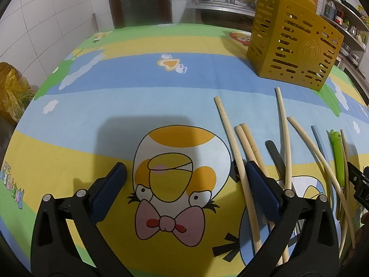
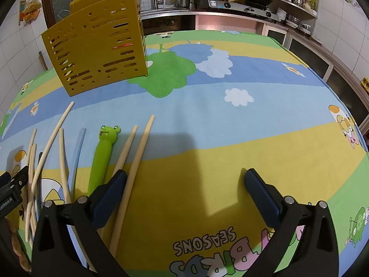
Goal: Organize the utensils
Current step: 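Lower both tools toward the pile of wooden chopsticks, then close the left tool on one chopstick while the right tool grasps another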
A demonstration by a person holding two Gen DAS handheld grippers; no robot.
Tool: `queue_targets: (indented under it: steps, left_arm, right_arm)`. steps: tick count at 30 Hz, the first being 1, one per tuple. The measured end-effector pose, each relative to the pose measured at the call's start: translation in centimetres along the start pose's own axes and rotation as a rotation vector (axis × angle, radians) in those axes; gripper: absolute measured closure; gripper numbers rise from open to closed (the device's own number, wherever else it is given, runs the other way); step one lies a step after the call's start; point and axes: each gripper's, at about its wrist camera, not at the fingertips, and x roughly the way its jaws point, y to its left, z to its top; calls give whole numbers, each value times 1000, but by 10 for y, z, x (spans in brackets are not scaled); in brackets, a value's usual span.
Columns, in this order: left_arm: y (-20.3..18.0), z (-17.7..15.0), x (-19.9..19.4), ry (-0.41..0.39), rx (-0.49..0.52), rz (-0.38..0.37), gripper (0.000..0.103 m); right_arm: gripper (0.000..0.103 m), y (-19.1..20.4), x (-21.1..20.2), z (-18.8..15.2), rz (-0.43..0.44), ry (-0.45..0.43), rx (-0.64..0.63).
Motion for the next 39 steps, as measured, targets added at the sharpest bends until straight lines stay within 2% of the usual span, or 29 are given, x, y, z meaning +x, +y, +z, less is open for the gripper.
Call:
queue_targets:
  steps: [4, 8, 11, 16, 19, 23, 25, 27, 33, 37, 39]
  left_arm:
    - [-1, -1, -2, -8, 2, -3, 7]
    - [-10, -2, -6, -25, 28, -9, 20]
    - [-16, -2, -8, -31, 40, -21, 32]
    - [-21, 0, -10, -27, 41, -41, 49]
    - [-23, 6, -9, -8, 38, -57, 62]
    - [-26, 14, -4, 23, 35, -66, 77]
    - [-26, 17, -3, 37, 31, -82, 86]
    - [-26, 20, -2, 43, 22, -90, 93]
    - [-22, 19, -3, 34, -19, -108, 99]
    - [-19, 17, -13, 1, -40, -122, 99]
    - [-18, 17, -28, -58, -46, -133, 99]
  right_arm:
    - [4, 1, -2, -1, -14, -3, 12]
    - [8, 2, -5, 0, -18, -7, 25]
    - [21, 6, -8, 0, -11, -23, 22]
    - [54, 18, -13, 1, -2, -42, 21]
    - [68, 27, -12, 4, -11, -39, -4]
    - [77, 32, -9, 10, -9, -25, -13]
    - [88, 33, -6, 16, 13, -7, -7]
    - [93, 34, -4, 19, 28, 3, -11]
    - [97, 30, -6, 21, 89, -17, -8]
    - [97, 21, -24, 24, 124, -101, -1]
    - [97, 15, -40, 28, 182, -163, 7]
